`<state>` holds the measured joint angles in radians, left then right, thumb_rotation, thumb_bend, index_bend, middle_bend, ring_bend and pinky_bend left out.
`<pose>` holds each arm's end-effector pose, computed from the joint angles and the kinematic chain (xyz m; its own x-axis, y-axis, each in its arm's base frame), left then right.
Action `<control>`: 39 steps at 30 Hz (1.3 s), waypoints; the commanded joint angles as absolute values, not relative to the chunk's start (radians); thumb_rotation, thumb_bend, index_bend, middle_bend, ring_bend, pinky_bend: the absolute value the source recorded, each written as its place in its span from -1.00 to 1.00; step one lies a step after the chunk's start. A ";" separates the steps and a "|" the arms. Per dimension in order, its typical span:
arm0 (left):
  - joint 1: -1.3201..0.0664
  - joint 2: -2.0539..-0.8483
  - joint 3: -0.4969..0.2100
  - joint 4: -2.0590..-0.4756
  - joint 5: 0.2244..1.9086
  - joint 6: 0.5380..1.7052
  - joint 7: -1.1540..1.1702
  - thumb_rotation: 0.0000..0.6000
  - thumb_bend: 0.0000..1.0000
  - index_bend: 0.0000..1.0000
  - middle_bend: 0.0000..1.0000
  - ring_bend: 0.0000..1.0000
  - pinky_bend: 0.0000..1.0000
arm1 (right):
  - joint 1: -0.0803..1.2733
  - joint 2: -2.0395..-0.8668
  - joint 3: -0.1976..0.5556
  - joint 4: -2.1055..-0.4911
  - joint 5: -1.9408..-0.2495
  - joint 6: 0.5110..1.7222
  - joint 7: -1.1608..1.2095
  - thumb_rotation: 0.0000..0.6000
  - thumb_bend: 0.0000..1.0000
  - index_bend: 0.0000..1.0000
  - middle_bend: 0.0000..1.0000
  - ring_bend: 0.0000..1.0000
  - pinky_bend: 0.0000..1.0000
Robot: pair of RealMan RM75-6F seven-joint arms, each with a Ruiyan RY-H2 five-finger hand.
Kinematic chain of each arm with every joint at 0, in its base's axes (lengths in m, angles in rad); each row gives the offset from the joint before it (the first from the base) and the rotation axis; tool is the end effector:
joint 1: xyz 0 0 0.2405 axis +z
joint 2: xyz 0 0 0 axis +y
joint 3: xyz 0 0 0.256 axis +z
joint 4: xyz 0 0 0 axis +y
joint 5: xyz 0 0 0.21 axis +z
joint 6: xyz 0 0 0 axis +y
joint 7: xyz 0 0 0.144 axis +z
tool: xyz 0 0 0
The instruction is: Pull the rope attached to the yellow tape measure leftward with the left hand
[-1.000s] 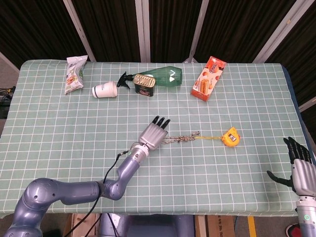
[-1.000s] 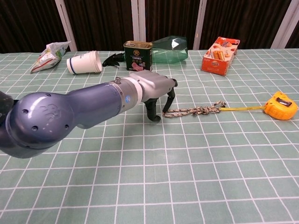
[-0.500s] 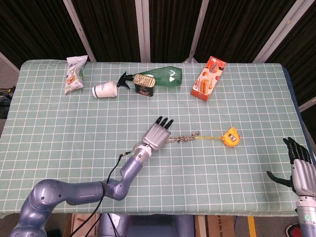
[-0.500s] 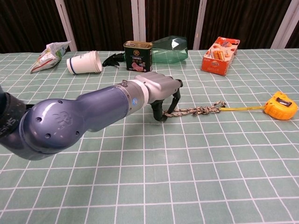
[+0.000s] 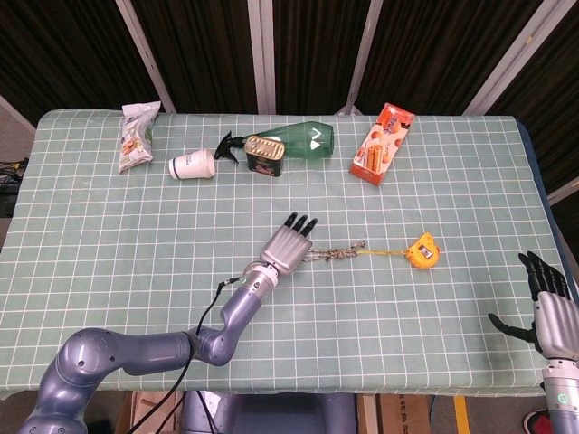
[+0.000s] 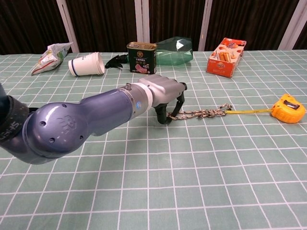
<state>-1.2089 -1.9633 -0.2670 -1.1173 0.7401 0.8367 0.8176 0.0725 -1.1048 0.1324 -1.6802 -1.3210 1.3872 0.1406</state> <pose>0.0025 0.3694 -0.1330 0.7055 0.1559 0.6914 0.6358 -0.5702 -0.5202 -0.3219 -0.1913 0.1644 0.1759 -0.0014 0.9844 -0.9708 0.1655 0.1737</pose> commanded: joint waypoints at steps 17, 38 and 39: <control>-1.157 -1.877 -0.246 -1.238 0.822 0.920 0.770 1.00 0.11 0.12 -1.00 -1.00 -1.00 | 0.071 -1.103 0.133 -1.680 -1.320 1.390 0.142 1.00 -0.63 -1.00 -1.00 -1.00 -1.00; -0.952 -1.585 -0.132 -1.580 0.973 1.094 0.673 1.00 0.11 0.15 -1.00 -1.00 -1.00 | 0.068 -1.109 0.128 -1.682 -1.333 1.403 0.120 1.00 -0.63 -1.00 -1.00 -1.00 -1.00; -0.941 -1.570 -0.124 -1.594 0.982 1.103 0.668 1.00 0.11 0.15 -1.00 -1.00 -1.00 | 0.069 -1.109 0.127 -1.682 -1.334 1.404 0.118 1.00 -0.63 -1.00 -1.00 -1.00 -1.00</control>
